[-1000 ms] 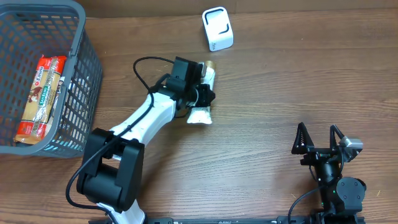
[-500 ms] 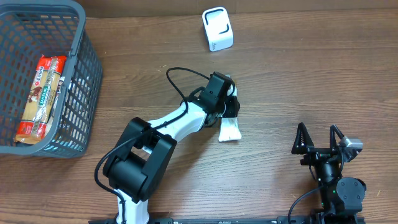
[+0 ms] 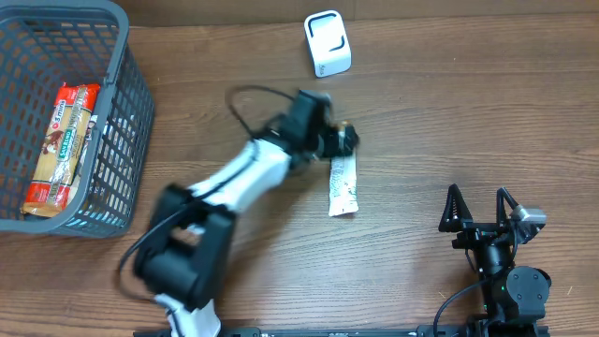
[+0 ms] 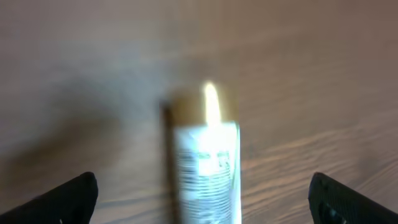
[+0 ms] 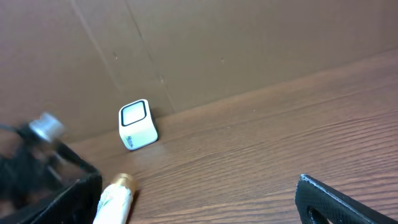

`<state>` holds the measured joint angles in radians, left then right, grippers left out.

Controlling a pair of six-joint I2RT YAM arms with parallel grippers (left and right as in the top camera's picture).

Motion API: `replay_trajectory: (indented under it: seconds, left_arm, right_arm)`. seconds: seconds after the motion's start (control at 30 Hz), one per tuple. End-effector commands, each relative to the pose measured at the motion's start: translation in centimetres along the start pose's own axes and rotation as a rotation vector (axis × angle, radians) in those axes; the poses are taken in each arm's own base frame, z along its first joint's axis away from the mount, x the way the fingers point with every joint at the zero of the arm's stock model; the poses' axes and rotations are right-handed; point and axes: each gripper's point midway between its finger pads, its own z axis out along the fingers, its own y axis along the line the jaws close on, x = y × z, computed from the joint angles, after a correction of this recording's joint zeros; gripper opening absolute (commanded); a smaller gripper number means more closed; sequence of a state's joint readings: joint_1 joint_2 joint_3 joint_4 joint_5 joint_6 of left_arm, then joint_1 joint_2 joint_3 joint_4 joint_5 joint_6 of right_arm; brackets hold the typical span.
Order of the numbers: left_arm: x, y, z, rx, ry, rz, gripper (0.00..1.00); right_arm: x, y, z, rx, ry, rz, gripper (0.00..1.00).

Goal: Scan the item barcode
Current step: 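Lift the white tube out and place it on the table center, then reach the left gripper into the basket and grasp the bean bag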

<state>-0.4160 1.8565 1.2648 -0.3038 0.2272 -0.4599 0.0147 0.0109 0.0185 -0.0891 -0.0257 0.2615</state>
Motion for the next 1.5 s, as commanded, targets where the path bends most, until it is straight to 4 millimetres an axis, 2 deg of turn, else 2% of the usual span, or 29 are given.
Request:
replay_trajectory:
  seconds: [0.0,0.1,0.2,0.3,0.33,0.37,0.43,0.5,0.57,0.63,0.73,0.87,0.97,1.1,1.2,1.33,1.4,1.47]
  left_arm:
    - [-10.6,0.2,-12.3,0.012,-0.303,0.112,1.0]
    - [-14.1,4.0,-21.5,-0.086,-0.437,0.109,1.0]
    - [-15.0,8.7,-29.3,-0.217,-0.537,0.073,1.0]
    - [-14.0,14.8,-35.3,-0.383,-0.601,-0.009,1.0]
    - [-12.8,18.4,-37.6,-0.474,-0.605,-0.087,1.0]
    - [-12.2,19.9,-38.4,-0.508,-0.604,-0.123,1.0]
    - [-10.0,24.6,-40.0,-0.598,-0.583,-0.239,1.0]
    - [-7.9,28.7,-40.7,-0.653,-0.557,-0.346,1.0]
    - [-6.4,31.9,-40.6,-0.683,-0.541,-0.42,1.0]
    - [-5.5,34.2,-39.8,-0.695,-0.516,-0.46,1.0]
    - [-4.9,36.7,-37.6,-0.696,-0.443,-0.452,1.0]
    - [-3.9,39.2,-33.4,-0.67,-0.307,-0.379,1.0]
    - [-4.0,39.6,-30.7,-0.597,-0.263,-0.339,1.0]
    - [-5.5,39.2,-29.8,-0.507,-0.283,-0.326,1.0]
    - [-7.3,38.1,-30.5,-0.437,-0.289,-0.321,1.0]
    - [-9.4,36.9,-33.0,-0.423,-0.275,-0.33,1.0]
    - [-9.9,36.5,-33.8,-0.423,-0.256,-0.34,1.0]
    - [-9.7,37.0,-34.1,-0.445,-0.225,-0.352,1.0]
  right_arm:
    - [0.2,0.0,0.0,0.0,-0.005,-0.005,1.0]
    - [0.2,0.0,0.0,0.0,-0.004,-0.004,1.0]
    - [0.2,0.0,0.0,0.0,-0.004,-0.004,1.0]
    - [0.2,0.0,0.0,0.0,-0.004,-0.004,1.0]
    - [0.2,0.0,0.0,0.0,-0.004,-0.004,1.0]
    - [0.2,0.0,0.0,0.0,-0.004,-0.004,1.0]
    - [0.2,0.0,0.0,0.0,-0.004,-0.004,1.0]
    - [0.2,0.0,0.0,0.0,-0.005,-0.005,1.0]
    - [0.2,0.0,0.0,0.0,-0.004,-0.004,1.0]
    - [0.2,0.0,0.0,0.0,-0.004,-0.004,1.0]
    - [0.2,0.0,0.0,0.0,-0.004,-0.004,1.0]
    - [0.2,0.0,0.0,0.0,-0.004,-0.004,1.0]
    - [0.2,0.0,0.0,0.0,-0.004,-0.004,1.0]
    - [0.2,0.0,0.0,0.0,-0.004,-0.004,1.0]
    - [0.2,0.0,0.0,0.0,-0.005,-0.005,1.0]
    - [0.2,0.0,0.0,0.0,-0.004,-0.004,1.0]
    - [0.2,0.0,0.0,0.0,-0.004,-0.004,1.0]
    - [0.2,0.0,0.0,0.0,-0.005,-0.005,1.0]
